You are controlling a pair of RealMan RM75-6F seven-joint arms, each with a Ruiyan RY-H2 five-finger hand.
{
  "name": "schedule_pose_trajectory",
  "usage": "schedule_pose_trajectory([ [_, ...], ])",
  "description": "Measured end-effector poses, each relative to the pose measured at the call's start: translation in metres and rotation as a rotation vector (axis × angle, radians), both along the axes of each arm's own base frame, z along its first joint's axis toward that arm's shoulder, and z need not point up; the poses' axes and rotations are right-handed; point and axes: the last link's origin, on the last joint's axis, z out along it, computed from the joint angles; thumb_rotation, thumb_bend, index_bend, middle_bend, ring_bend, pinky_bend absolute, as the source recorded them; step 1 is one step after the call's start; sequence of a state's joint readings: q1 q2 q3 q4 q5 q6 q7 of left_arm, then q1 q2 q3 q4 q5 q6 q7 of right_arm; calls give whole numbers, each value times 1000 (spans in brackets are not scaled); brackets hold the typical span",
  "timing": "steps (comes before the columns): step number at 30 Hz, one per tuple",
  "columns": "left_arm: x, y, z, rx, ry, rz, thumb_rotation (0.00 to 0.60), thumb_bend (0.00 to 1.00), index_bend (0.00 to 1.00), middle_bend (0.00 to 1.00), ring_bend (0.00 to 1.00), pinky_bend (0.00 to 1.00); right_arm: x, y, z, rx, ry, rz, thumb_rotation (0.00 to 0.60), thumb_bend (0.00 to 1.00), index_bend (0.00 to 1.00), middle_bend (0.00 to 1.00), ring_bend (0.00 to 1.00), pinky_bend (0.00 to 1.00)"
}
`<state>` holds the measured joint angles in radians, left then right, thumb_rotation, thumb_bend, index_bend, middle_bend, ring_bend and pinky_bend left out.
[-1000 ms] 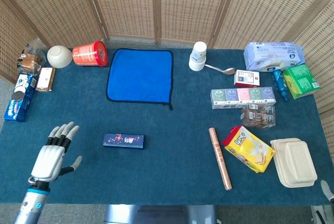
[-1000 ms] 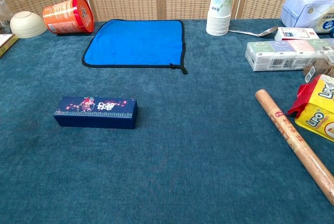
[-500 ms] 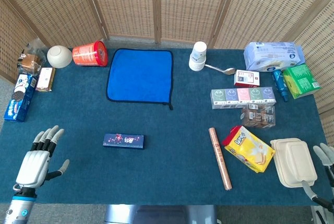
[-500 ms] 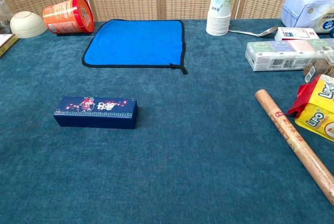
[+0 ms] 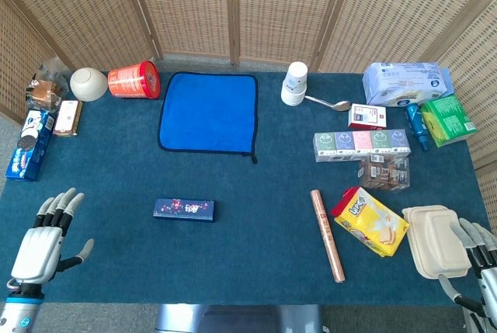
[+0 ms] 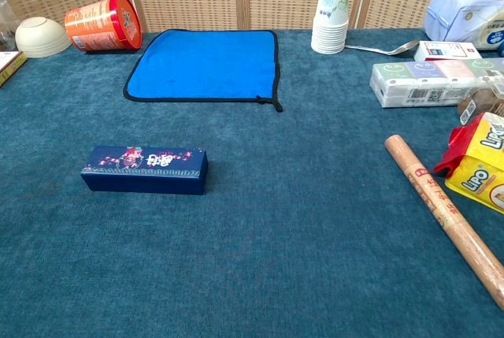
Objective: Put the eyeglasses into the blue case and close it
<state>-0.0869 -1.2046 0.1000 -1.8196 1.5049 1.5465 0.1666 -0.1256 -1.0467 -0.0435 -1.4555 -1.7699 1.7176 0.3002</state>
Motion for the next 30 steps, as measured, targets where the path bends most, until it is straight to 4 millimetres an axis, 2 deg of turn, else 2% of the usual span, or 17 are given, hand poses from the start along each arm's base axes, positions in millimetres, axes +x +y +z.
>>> schedule_pose_trajectory([
  [9,-11,-23,7,2,-4,54,539,309,29,0,0,0,2,-13,-12,11,12,8,563,317,0,35,0,111],
  [15,-20,-37,12,20,-18,84,547,308,34,0,0,0,7,-25,-23,17,18,29,595,316,0,33,0,103],
  [30,-34,-64,24,70,8,145,549,308,35,0,0,0,16,-38,-37,25,30,36,600,316,0,22,0,95],
])
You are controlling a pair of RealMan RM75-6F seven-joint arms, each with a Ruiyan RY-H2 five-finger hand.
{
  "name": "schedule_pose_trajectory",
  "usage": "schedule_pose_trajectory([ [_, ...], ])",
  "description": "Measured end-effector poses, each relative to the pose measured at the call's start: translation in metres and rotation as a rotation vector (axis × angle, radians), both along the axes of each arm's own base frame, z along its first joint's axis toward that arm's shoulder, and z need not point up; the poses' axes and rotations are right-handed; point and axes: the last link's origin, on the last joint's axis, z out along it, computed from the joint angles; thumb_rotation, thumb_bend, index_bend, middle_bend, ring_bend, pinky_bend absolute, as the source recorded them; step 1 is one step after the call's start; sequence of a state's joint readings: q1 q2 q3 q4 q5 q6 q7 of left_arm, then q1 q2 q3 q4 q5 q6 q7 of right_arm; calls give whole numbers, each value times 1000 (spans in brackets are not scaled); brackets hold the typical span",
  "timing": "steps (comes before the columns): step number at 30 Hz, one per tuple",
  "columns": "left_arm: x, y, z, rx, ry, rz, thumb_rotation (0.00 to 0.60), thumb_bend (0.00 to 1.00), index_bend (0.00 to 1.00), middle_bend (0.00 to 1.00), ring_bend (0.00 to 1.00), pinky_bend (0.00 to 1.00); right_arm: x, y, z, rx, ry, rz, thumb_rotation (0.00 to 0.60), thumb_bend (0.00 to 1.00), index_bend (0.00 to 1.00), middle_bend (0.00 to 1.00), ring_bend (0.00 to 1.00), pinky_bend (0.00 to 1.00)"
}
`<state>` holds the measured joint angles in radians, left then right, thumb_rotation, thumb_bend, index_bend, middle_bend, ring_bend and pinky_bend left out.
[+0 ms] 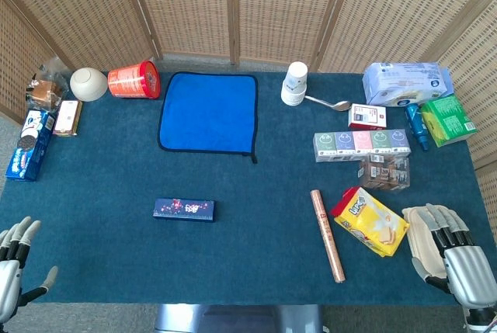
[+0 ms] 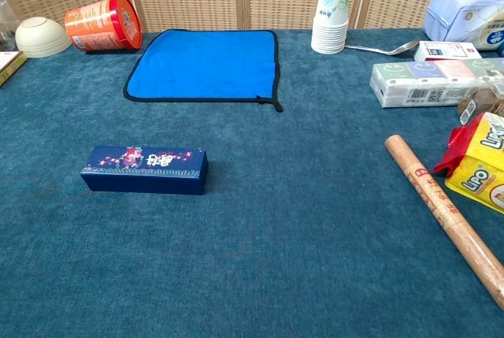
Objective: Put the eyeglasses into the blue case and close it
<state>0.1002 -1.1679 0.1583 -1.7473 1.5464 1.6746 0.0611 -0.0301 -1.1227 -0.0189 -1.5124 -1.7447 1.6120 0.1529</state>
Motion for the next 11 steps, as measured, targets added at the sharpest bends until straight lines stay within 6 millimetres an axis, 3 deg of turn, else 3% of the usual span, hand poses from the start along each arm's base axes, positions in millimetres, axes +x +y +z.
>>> schedule_pose_trajectory([
  [11,-4,5,1,8,-3,5,545,308,36,0,0,0,3,-2,1,-16,1,-7,600,316,0,17,0,94],
])
